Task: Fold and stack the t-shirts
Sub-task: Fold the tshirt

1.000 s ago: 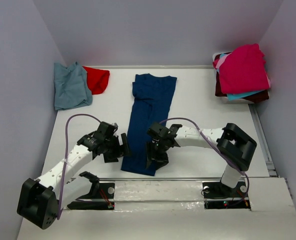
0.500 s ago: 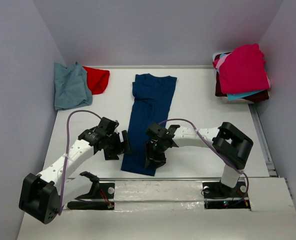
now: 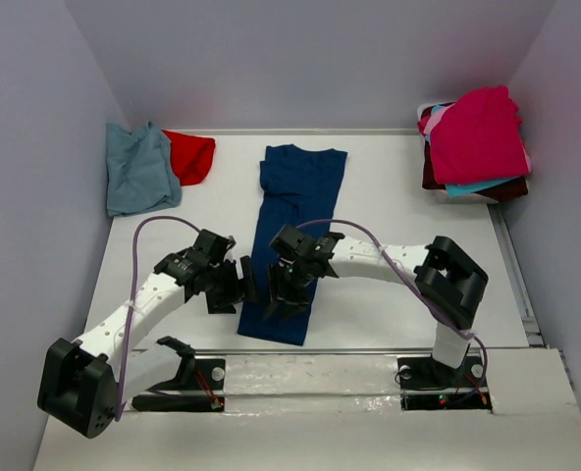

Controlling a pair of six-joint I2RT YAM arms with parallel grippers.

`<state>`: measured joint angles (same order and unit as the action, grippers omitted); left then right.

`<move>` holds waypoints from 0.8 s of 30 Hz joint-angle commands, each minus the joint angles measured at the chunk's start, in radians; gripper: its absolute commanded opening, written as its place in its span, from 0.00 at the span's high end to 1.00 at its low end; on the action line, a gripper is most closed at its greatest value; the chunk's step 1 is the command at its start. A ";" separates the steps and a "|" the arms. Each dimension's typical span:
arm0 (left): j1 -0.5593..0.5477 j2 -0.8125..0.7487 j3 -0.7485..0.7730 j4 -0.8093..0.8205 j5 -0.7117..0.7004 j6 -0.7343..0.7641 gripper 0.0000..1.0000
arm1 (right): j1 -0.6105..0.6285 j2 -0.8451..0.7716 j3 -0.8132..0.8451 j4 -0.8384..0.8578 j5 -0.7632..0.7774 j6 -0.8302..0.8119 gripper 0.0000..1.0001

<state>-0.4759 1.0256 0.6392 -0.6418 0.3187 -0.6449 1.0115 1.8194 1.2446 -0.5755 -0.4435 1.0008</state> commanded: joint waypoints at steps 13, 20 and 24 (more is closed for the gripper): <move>-0.003 -0.047 0.013 0.004 0.019 -0.036 0.17 | 0.022 0.087 0.066 -0.024 -0.057 -0.041 0.47; -0.003 -0.016 -0.007 0.028 0.048 -0.024 0.17 | 0.022 0.014 -0.036 -0.012 -0.044 -0.014 0.47; -0.003 -0.001 -0.003 0.045 0.057 -0.024 0.17 | 0.022 0.034 -0.014 -0.009 -0.041 -0.013 0.47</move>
<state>-0.4759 1.0130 0.6361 -0.6178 0.3462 -0.6735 1.0233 1.8786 1.2102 -0.5980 -0.4786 0.9779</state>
